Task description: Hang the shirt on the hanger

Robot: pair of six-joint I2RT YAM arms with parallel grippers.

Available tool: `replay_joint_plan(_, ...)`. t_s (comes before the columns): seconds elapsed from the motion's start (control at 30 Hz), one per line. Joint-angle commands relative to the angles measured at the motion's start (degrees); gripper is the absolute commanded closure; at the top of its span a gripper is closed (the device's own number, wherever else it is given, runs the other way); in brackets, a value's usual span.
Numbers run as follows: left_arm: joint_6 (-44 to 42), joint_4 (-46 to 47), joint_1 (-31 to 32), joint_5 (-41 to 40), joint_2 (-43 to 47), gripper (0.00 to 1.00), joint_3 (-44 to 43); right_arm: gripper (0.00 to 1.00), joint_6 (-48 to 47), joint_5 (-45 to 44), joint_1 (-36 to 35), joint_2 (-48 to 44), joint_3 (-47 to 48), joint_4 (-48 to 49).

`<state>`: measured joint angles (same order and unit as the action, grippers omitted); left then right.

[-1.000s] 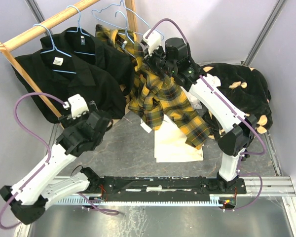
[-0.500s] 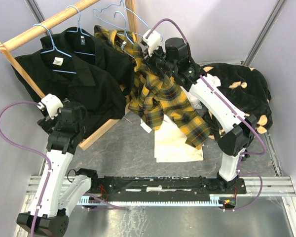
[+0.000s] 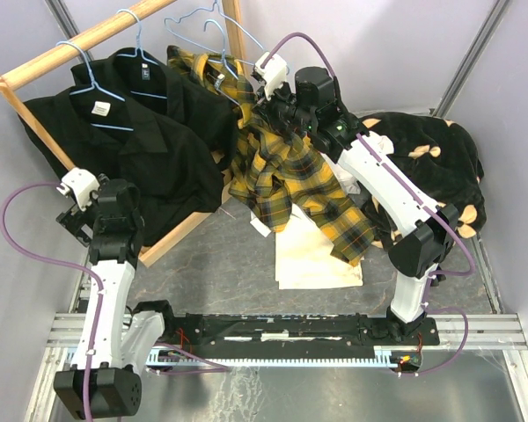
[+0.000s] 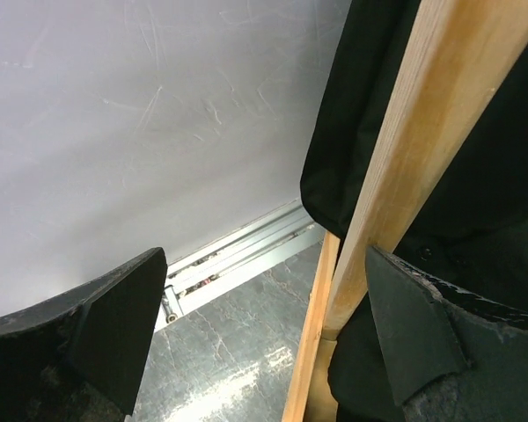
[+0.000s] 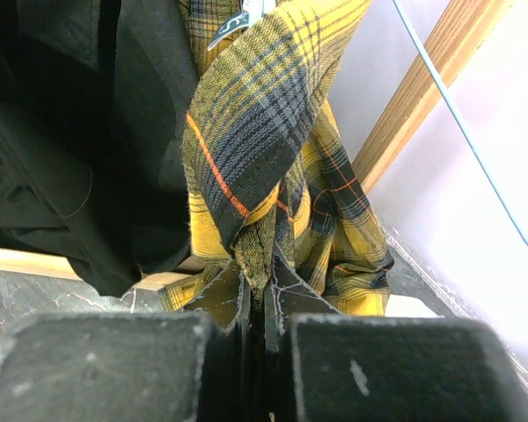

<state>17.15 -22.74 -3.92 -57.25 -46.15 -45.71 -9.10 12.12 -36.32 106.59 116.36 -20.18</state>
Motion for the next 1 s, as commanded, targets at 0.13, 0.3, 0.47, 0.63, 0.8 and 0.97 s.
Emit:
replay_joint_plan(0.13,-4.9,17.1,-5.3,3.2,-2.3,0.03,3.2,1.00,1.2,2.3,-0.1,-0.4,3.4,4.3)
replay_joint_plan(0.3,-6.9,24.2,-7.5,4.7,-5.3,0.07,5.3,1.00,1.7,2.6,-0.1,-0.1,3.9,4.0)
replay_joint_plan(0.47,-8.9,31.1,-8.2,5.9,-7.0,0.16,7.3,1.00,1.7,2.7,-0.1,0.3,4.8,3.7)
replay_joint_plan(0.63,-10.9,34.9,-8.3,9.2,-6.8,0.30,9.0,1.00,1.4,2.4,-0.1,0.7,5.6,3.4)
replay_joint_plan(0.8,-12.3,35.8,-8.3,14.1,-6.3,0.52,9.5,1.00,1.4,2.3,0.0,0.8,5.8,3.4)
replay_joint_plan(0.97,-12.9,35.8,-8.2,16.2,-5.8,0.82,9.7,1.00,1.3,2.2,0.1,0.5,5.7,3.4)
